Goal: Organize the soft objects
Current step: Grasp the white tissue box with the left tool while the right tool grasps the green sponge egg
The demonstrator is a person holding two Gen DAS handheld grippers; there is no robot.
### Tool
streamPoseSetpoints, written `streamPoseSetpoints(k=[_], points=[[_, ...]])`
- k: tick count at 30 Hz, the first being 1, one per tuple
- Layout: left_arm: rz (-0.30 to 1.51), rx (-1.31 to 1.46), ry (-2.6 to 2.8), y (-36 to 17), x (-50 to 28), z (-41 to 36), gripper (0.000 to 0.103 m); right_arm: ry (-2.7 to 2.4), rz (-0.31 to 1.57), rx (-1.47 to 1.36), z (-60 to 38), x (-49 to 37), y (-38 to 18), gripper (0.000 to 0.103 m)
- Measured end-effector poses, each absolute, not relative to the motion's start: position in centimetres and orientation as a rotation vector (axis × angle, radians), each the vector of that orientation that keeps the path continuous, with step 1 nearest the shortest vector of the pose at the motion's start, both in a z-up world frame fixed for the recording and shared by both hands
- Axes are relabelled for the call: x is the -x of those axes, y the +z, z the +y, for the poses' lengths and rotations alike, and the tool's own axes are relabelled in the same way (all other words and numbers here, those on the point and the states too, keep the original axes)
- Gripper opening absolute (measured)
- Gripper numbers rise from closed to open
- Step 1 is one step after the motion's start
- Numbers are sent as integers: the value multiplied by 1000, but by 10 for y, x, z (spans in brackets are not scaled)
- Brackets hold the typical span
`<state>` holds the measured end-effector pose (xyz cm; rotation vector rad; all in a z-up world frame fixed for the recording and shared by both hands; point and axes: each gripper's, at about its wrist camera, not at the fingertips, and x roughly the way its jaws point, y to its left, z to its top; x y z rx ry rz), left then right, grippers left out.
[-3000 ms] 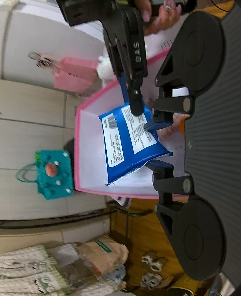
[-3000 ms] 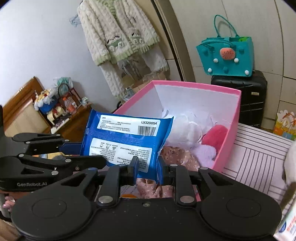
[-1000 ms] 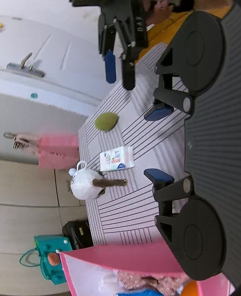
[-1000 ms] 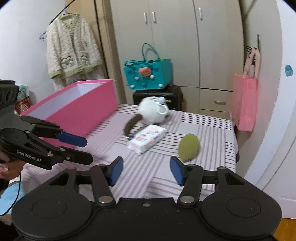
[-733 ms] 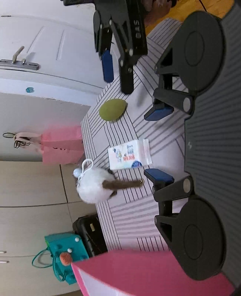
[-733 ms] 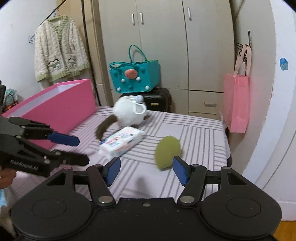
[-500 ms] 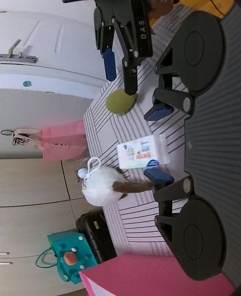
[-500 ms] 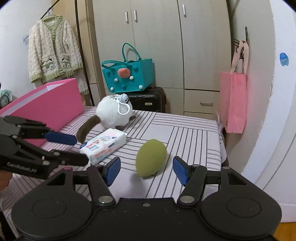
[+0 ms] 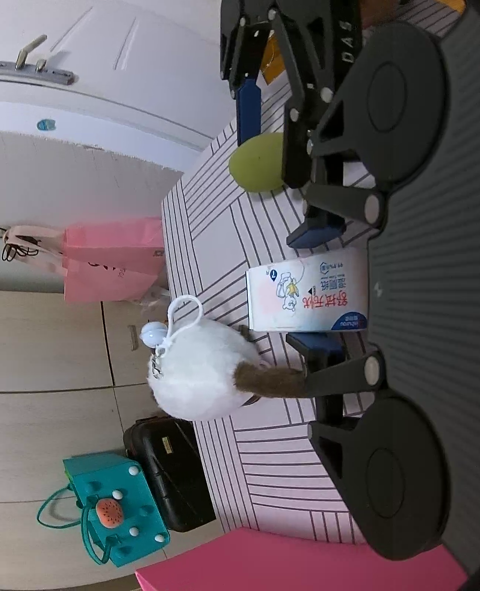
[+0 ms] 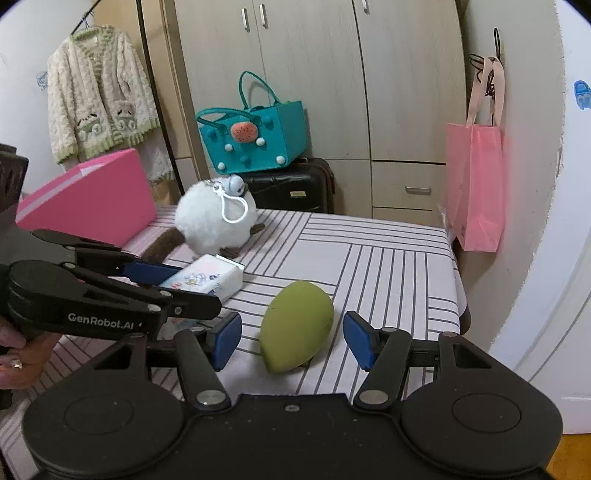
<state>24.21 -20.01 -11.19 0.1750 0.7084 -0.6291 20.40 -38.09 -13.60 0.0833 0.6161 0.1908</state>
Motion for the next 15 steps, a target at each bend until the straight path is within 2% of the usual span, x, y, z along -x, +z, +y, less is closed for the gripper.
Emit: streamPoseSetpoints(k=[7, 9, 10, 12, 15], points=[[628, -233, -619, -122, -238, -209, 50, 151, 636, -80, -379, -210, -142, 61], [623, -240, -615, -122, -237, -210, 48, 135, 640, -67, -378, -211, -142, 56], [624, -238, -617, -121, -237, -210, 40, 127, 639, -54, -376, -210, -143, 54], [625, -239, -617, -120, -236, -211, 39, 123, 635, -40, -373, -209, -142, 45], [625, -250, -626, -118, -231, -209, 39, 111, 632, -53, -371, -206, -140, 44]])
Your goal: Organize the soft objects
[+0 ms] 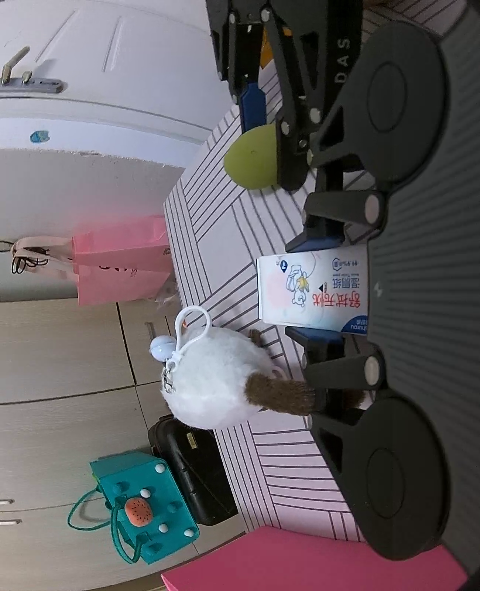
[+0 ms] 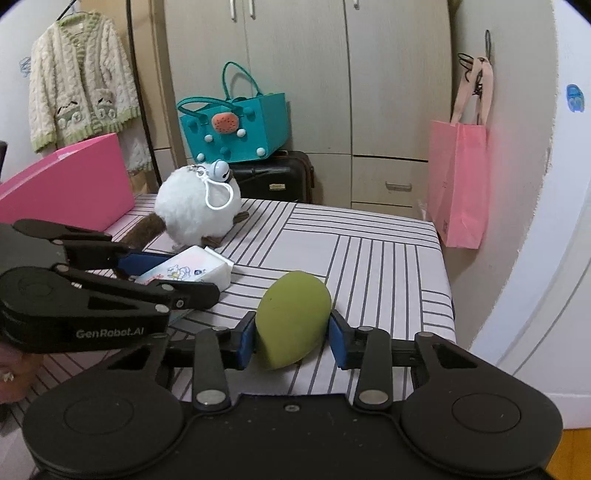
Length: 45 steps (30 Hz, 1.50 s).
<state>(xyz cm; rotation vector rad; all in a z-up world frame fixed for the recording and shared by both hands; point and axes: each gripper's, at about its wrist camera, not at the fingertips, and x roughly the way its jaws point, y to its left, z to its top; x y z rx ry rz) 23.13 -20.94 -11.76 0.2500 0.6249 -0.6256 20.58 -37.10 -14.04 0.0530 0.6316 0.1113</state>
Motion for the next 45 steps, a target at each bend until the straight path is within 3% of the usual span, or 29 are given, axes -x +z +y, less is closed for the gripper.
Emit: streamPoseSetpoints(k=[18, 30, 45], points=[[727, -57, -750, -94, -191, -156, 39, 151, 647, -159, -360, -166, -128, 43], [747, -88, -780, -78, -149, -107, 39, 272, 756, -254, -335, -131, -121, 44], [898, -49, -788, -59, -110, -21, 39, 484, 888, -378, -289, -88, -107, 44]])
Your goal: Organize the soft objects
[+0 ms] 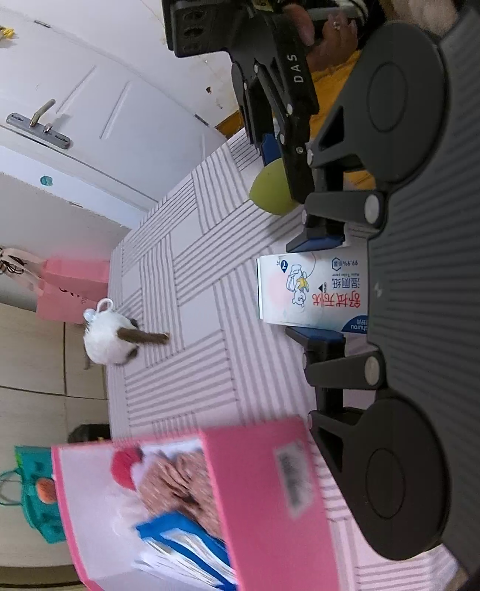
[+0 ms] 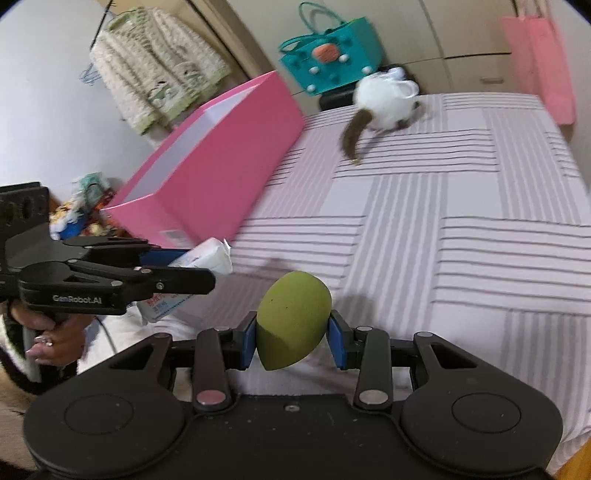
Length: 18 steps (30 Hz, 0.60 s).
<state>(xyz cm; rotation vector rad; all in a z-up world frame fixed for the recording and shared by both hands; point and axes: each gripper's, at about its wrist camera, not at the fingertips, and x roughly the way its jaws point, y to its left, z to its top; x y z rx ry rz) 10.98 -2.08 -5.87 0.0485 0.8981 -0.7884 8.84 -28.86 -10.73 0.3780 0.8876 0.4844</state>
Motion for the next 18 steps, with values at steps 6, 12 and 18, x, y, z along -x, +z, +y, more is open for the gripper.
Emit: streamPoseSetpoints(k=[6, 12, 18], points=[[946, -25, -782, -46, -101, 12, 39, 580, 894, -381, -259, -88, -91, 44], [954, -30, -760, -33, -91, 45, 39, 677, 883, -324, -222, -92, -74, 44], [891, -11, -726, -14, -93, 72, 39, 746, 826, -261, -192, -105, -53, 45]])
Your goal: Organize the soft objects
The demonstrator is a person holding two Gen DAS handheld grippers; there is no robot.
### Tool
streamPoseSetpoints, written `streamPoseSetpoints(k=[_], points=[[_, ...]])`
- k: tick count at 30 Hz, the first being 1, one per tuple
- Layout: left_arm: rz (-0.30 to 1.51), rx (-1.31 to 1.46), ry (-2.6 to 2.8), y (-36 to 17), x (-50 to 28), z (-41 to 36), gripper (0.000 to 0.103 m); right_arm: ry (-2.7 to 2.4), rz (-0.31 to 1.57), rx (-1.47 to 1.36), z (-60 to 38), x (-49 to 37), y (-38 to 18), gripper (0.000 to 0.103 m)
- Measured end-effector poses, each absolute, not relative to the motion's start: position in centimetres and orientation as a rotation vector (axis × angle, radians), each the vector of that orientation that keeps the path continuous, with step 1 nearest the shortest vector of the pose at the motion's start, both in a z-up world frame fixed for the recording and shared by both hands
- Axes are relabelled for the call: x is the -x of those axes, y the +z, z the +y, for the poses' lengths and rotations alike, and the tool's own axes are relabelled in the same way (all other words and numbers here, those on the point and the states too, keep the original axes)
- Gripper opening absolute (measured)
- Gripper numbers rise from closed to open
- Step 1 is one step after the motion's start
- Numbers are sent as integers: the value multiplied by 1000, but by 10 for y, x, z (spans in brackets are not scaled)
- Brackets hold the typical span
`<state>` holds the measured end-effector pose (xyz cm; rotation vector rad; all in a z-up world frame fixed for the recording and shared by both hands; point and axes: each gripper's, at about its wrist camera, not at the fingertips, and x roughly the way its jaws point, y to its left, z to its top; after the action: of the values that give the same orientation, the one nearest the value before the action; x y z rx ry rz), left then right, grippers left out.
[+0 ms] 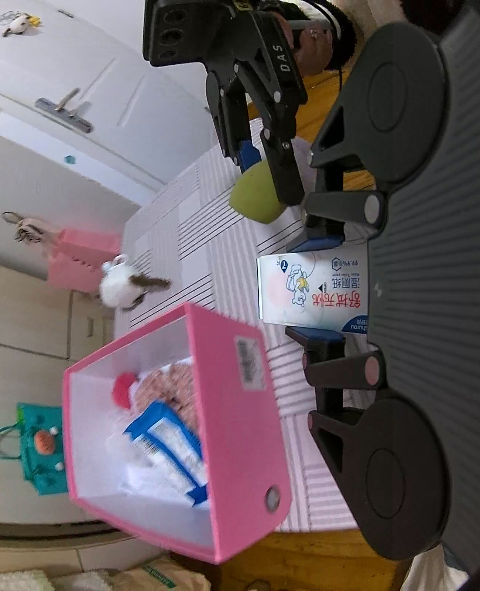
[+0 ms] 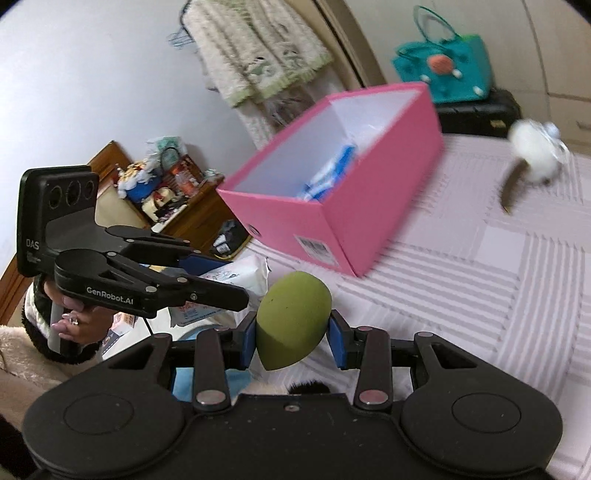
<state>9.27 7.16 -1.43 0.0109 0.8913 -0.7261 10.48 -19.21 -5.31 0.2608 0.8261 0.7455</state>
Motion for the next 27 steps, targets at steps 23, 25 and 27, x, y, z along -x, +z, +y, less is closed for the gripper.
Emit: streamPoseSetpoints(k=[23, 25, 27], points=[[637, 49, -497, 5, -229, 100, 39, 630, 645, -41, -123, -251, -14, 45], [654, 44, -480, 0, -247, 96, 39, 618, 654, -20, -119, -268, -16, 45], [672, 34, -469, -4, -261, 93, 39, 614, 668, -8, -114, -285, -18, 45]])
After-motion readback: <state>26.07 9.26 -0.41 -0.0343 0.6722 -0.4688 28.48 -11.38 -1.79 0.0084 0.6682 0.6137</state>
